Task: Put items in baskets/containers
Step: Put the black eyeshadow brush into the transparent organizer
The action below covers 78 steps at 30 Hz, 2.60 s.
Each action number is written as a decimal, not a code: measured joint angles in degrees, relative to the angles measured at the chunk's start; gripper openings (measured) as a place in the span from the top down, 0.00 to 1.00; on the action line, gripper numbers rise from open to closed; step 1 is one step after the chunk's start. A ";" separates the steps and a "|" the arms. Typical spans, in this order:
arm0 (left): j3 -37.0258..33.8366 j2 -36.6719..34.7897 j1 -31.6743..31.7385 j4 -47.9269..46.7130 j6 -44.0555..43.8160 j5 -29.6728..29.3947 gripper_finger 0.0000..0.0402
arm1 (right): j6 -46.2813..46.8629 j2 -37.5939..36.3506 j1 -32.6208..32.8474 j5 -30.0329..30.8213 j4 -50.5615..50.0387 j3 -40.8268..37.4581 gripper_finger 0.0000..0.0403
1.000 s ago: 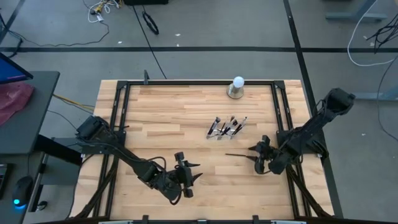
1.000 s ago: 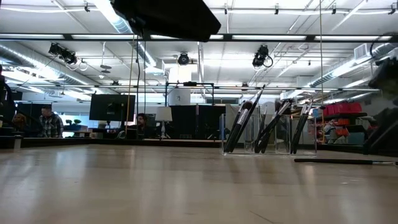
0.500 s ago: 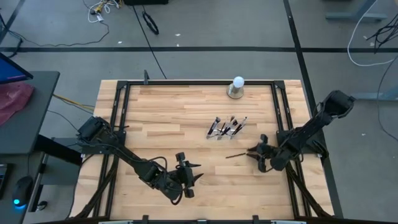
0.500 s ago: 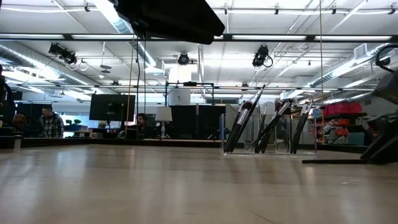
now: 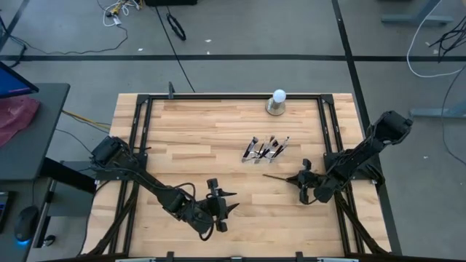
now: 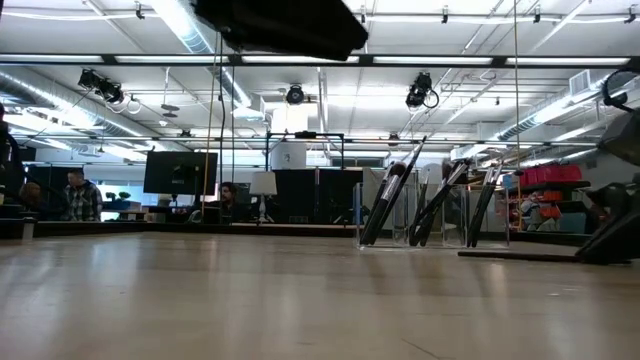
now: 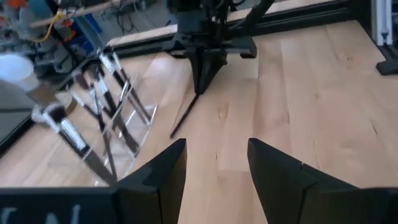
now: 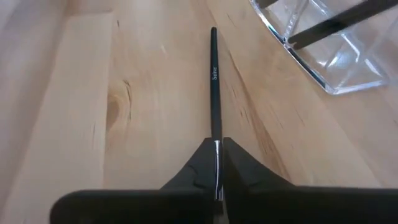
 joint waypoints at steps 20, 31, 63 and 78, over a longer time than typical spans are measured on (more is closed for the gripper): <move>0.10 11.44 11.21 14.35 18.80 19.66 0.41 | -6.70 8.45 -7.93 -9.41 -23.36 33.17 1.00; 0.24 13.89 11.60 12.09 19.44 17.90 0.55 | -9.40 11.45 -9.46 -9.80 -22.43 36.00 0.99; -0.15 13.94 6.96 26.26 6.33 1.90 0.96 | -2.24 7.48 1.36 8.08 -12.73 28.18 0.45; -0.15 13.91 4.31 42.57 19.74 6.33 0.95 | -47.52 21.59 3.32 14.44 56.37 26.45 0.55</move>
